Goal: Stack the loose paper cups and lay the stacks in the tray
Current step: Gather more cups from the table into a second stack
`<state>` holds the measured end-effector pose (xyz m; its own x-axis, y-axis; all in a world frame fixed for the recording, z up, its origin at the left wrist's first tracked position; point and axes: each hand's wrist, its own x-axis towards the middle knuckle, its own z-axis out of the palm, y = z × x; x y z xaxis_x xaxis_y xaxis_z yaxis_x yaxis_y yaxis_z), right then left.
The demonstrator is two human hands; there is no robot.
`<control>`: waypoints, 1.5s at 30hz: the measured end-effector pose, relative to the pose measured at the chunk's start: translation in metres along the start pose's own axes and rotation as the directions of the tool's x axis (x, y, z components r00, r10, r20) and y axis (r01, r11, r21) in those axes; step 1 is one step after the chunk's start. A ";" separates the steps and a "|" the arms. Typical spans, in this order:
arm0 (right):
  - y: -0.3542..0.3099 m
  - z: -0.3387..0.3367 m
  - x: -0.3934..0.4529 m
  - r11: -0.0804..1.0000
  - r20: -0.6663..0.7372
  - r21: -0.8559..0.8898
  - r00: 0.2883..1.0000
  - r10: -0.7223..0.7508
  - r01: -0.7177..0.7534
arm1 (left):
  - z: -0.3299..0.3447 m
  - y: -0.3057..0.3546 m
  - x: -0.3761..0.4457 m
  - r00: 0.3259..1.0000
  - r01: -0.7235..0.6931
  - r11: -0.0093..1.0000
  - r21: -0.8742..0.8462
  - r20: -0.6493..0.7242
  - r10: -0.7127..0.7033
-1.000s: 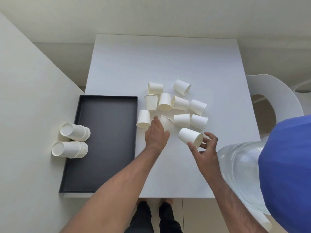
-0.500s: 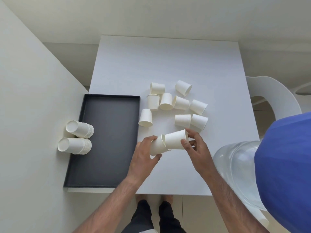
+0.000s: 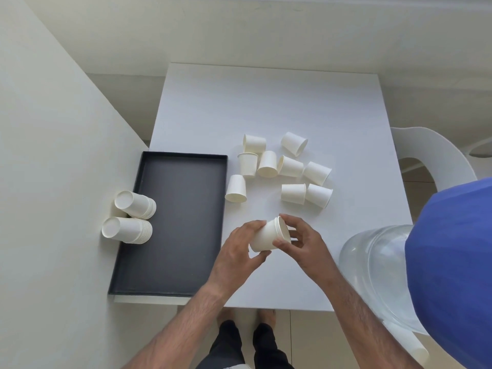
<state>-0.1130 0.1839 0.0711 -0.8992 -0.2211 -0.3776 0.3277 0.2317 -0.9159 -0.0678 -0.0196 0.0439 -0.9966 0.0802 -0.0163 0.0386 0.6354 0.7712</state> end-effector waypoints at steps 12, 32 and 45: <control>0.018 -0.019 -0.002 0.996 -0.161 -0.063 0.986 0.050 -0.061 | -0.008 -0.053 0.072 0.937 0.329 0.944 -0.018 -0.117 -0.329; 0.041 -0.025 0.002 0.989 -0.173 -0.066 0.978 0.118 -0.131 | -0.010 -0.085 0.134 0.992 0.044 0.849 0.527 0.081 -0.101; 0.042 -0.037 0.001 0.990 -0.223 -0.048 0.968 0.116 -0.129 | 0.001 -0.072 0.181 0.841 -0.485 0.492 0.723 0.540 0.035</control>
<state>-0.1108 0.2281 0.0368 -0.8971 0.0238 -0.4412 0.4270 0.3031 -0.8520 -0.2511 -0.0499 -0.0154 -0.7980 0.5044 -0.3300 0.5543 0.8291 -0.0730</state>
